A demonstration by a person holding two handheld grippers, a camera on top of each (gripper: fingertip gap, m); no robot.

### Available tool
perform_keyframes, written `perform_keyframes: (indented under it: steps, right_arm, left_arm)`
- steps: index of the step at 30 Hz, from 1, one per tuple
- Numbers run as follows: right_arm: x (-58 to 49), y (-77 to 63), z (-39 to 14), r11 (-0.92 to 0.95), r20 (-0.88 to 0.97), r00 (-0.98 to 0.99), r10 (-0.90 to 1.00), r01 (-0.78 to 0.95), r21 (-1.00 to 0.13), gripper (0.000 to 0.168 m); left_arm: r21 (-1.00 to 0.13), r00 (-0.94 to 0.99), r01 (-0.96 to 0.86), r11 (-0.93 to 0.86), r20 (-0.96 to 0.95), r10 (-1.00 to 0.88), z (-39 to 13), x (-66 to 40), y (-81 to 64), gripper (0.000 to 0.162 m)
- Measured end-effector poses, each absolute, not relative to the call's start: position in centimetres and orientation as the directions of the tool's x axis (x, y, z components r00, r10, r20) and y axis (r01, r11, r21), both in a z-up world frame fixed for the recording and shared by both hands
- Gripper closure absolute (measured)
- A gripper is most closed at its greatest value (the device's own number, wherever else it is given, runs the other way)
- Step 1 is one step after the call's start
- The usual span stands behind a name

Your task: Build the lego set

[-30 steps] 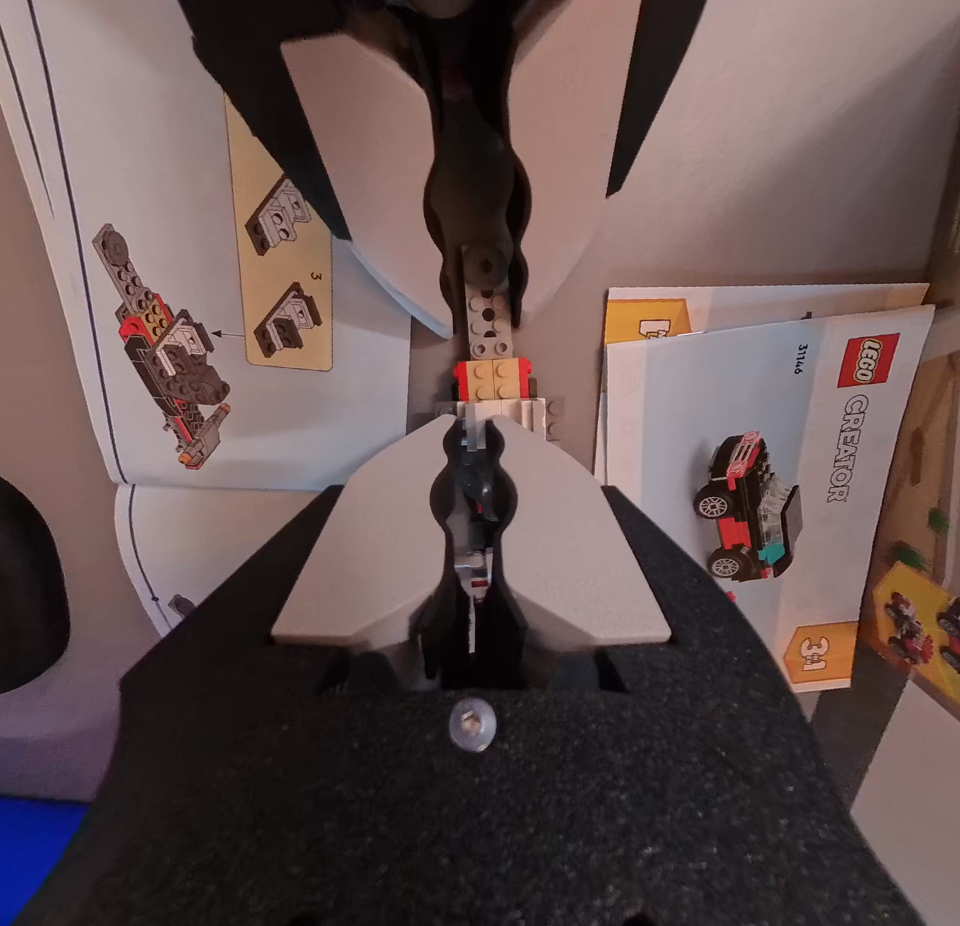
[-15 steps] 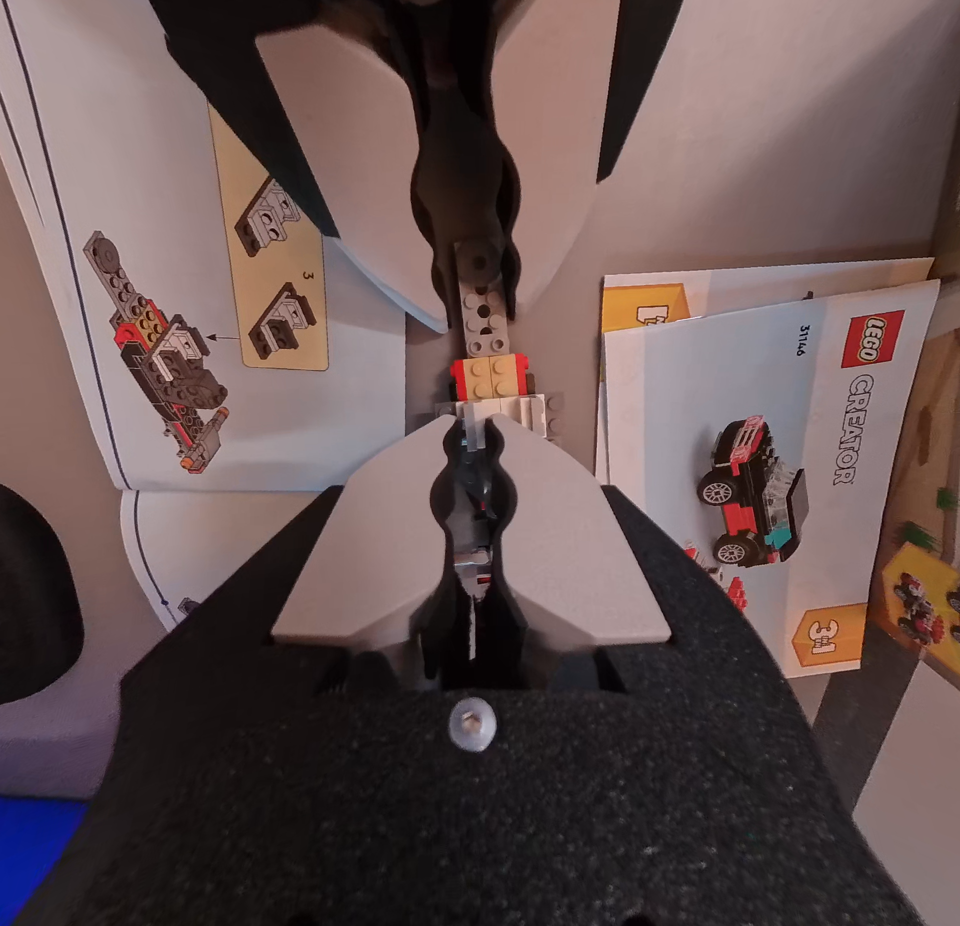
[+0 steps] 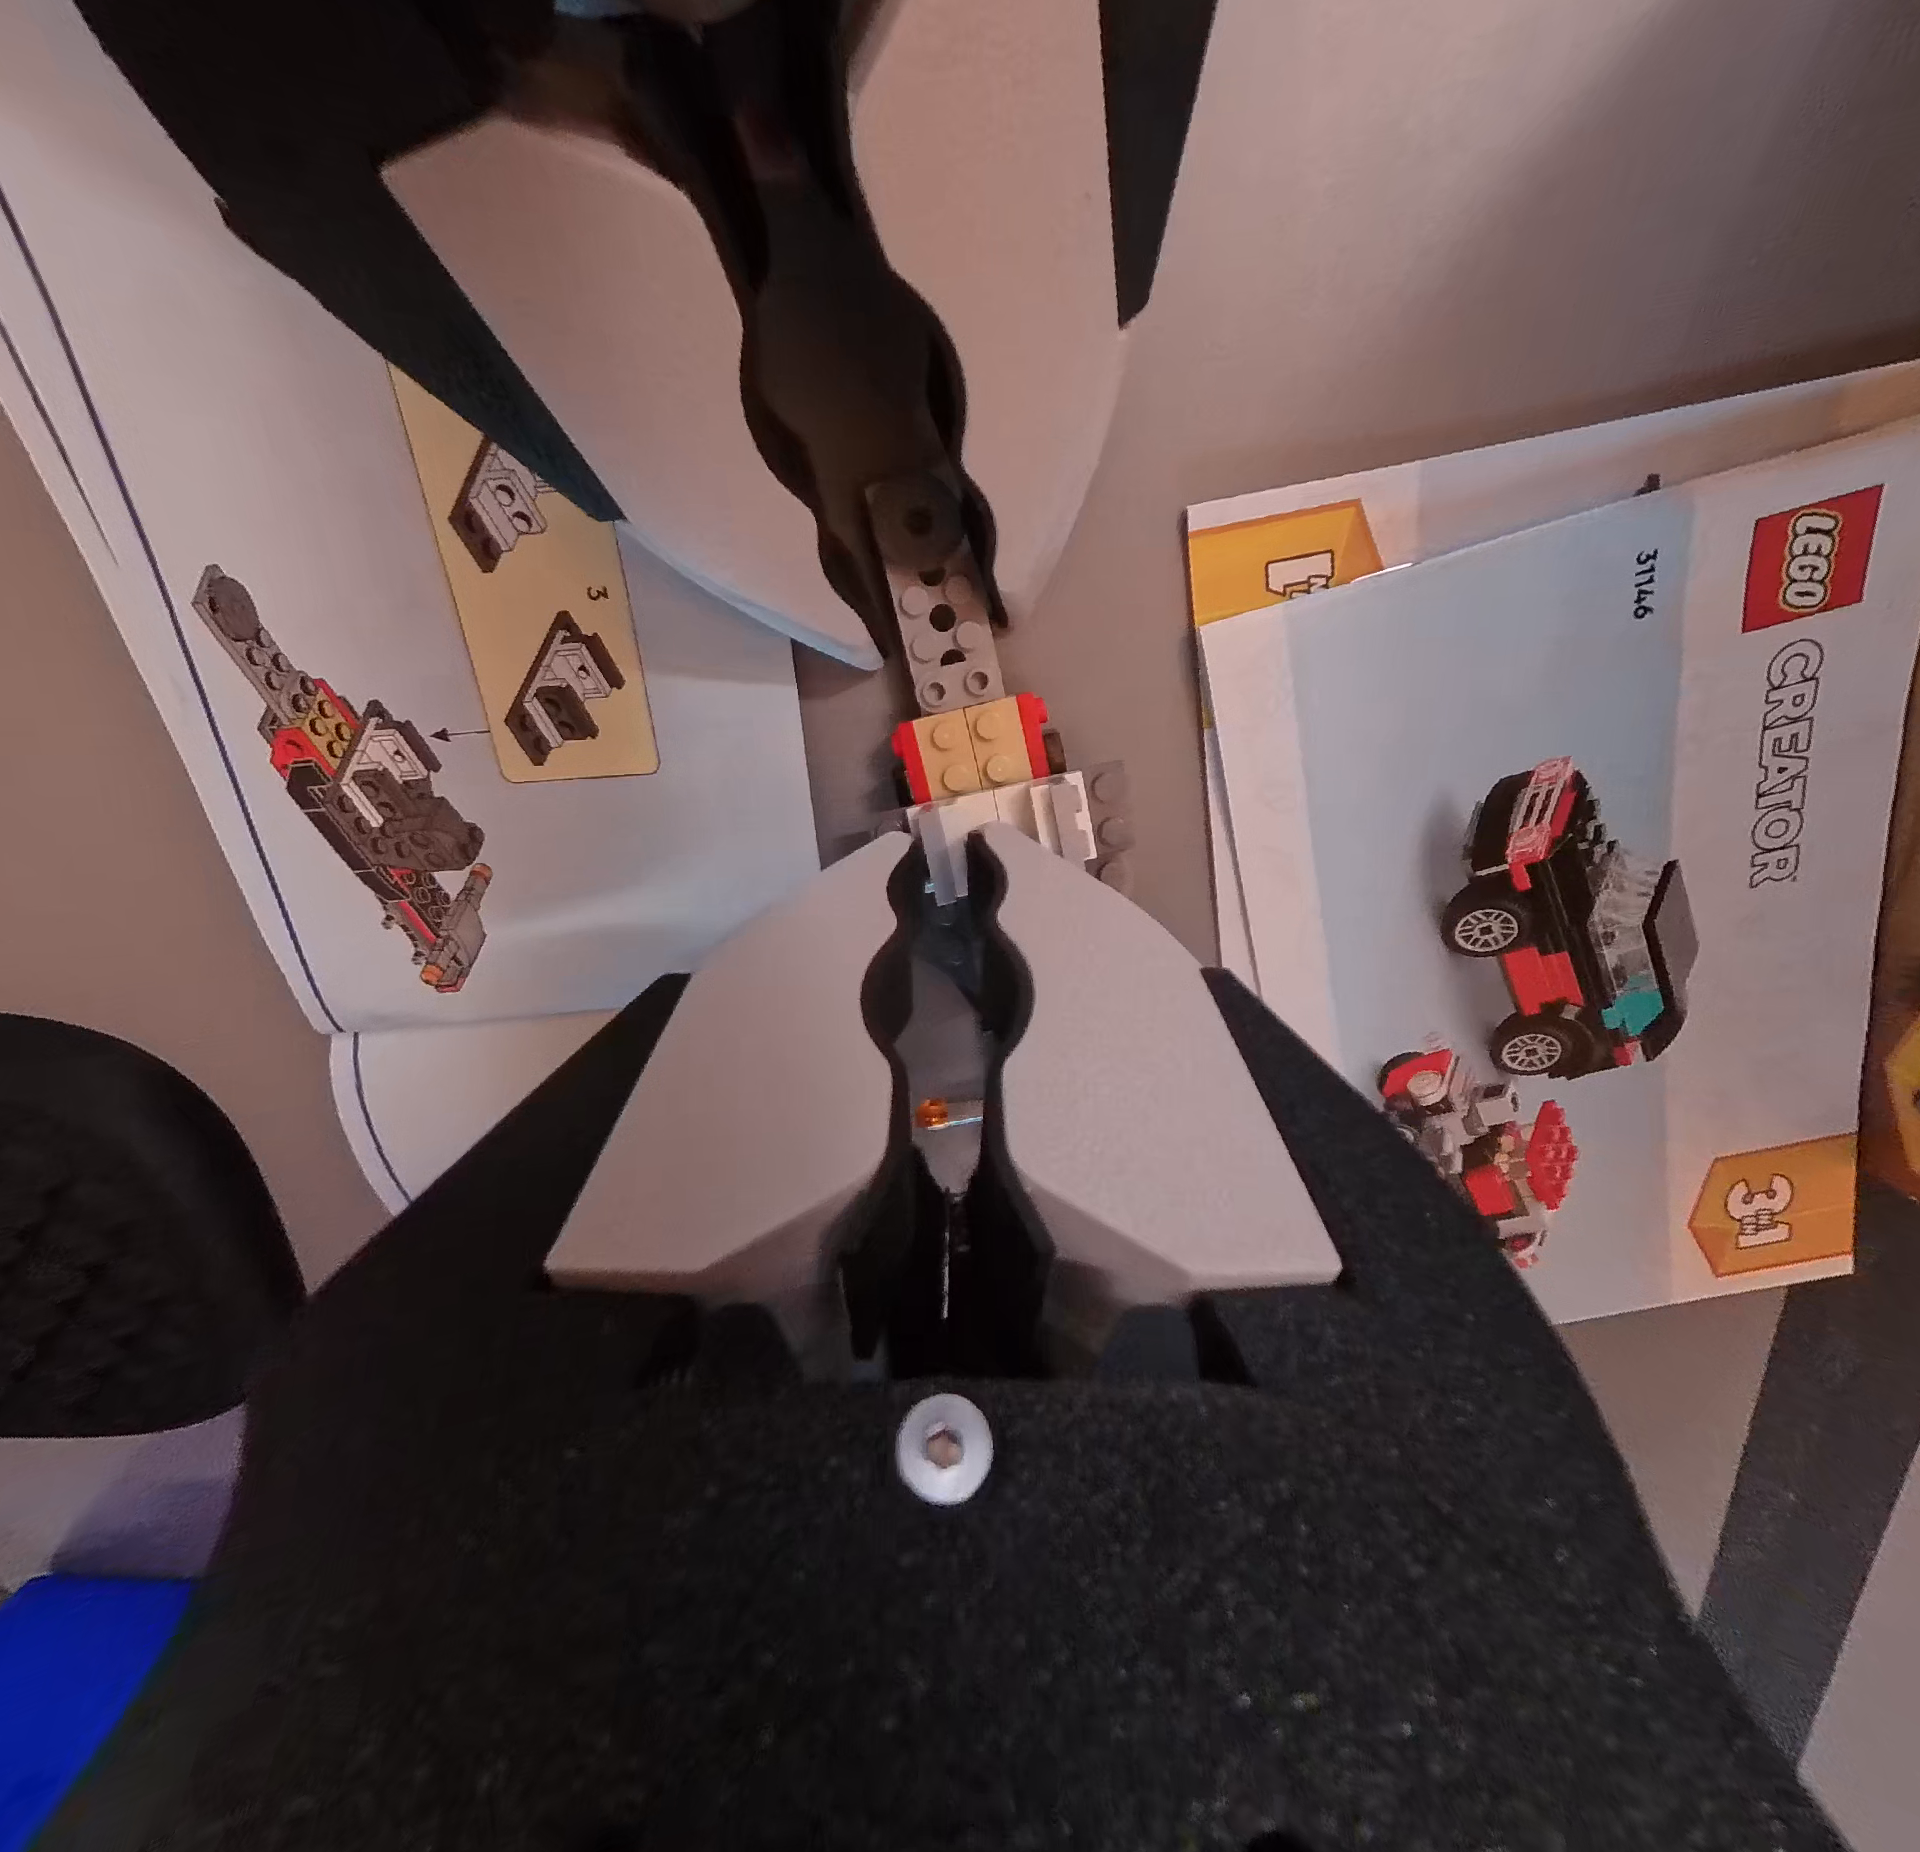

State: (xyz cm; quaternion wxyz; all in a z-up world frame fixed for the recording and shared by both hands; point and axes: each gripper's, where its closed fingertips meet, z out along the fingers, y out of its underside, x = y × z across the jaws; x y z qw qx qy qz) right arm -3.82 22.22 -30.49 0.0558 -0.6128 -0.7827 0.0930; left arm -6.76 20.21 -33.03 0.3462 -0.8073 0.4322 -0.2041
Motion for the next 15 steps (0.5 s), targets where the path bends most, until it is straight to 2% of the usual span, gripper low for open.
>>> perform_keyframes:
  steps: [15]
  right_arm:
    - [-3.79, 22.04, -30.55, 0.256, 0.027, -0.256, 0.966, 0.943, -0.211, 0.161]
  left_arm:
    - [-0.736, 0.544, -0.555, -0.388, 0.033, -0.839, -33.05, -6.74, 20.24, 0.141]
